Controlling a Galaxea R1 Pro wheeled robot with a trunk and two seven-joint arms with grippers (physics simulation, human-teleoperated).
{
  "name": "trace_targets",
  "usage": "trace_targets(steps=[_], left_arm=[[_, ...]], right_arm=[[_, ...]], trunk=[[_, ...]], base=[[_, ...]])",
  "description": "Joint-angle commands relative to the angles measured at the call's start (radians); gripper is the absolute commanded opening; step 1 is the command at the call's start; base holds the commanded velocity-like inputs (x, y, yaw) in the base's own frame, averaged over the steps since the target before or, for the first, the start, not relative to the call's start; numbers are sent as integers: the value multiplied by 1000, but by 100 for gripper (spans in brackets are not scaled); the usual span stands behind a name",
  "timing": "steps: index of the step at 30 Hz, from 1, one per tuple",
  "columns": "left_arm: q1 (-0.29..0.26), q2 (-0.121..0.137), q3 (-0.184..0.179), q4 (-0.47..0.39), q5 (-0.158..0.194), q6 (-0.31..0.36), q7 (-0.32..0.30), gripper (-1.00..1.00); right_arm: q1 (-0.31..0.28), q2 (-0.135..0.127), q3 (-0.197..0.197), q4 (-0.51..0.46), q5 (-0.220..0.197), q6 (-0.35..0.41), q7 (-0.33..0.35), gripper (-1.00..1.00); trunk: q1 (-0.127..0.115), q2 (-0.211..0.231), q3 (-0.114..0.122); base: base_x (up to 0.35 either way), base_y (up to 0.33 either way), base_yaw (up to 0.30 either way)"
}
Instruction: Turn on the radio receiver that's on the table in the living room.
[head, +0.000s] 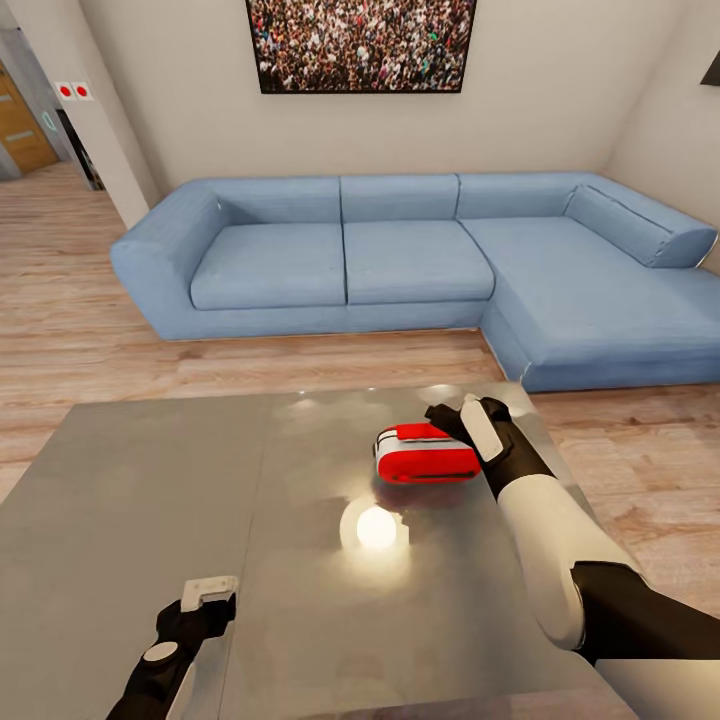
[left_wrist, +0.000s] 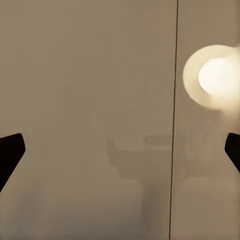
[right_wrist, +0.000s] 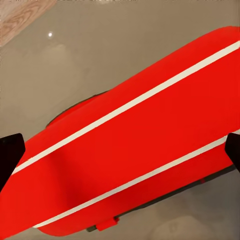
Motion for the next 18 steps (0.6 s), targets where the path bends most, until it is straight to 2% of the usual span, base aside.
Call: trace_targets(steps=[1, 18], left_arm=[[0, 0, 0, 0, 0, 0, 0, 100], [0, 0, 0, 0, -1, 0, 0, 100]], right_arm=[[0, 0, 0, 0, 0, 0, 0, 100], [0, -1, 0, 0, 0, 0, 0, 100]], trunk=[[0, 0, 0], [0, 0, -22]], base=[[0, 0, 0], [0, 0, 0]])
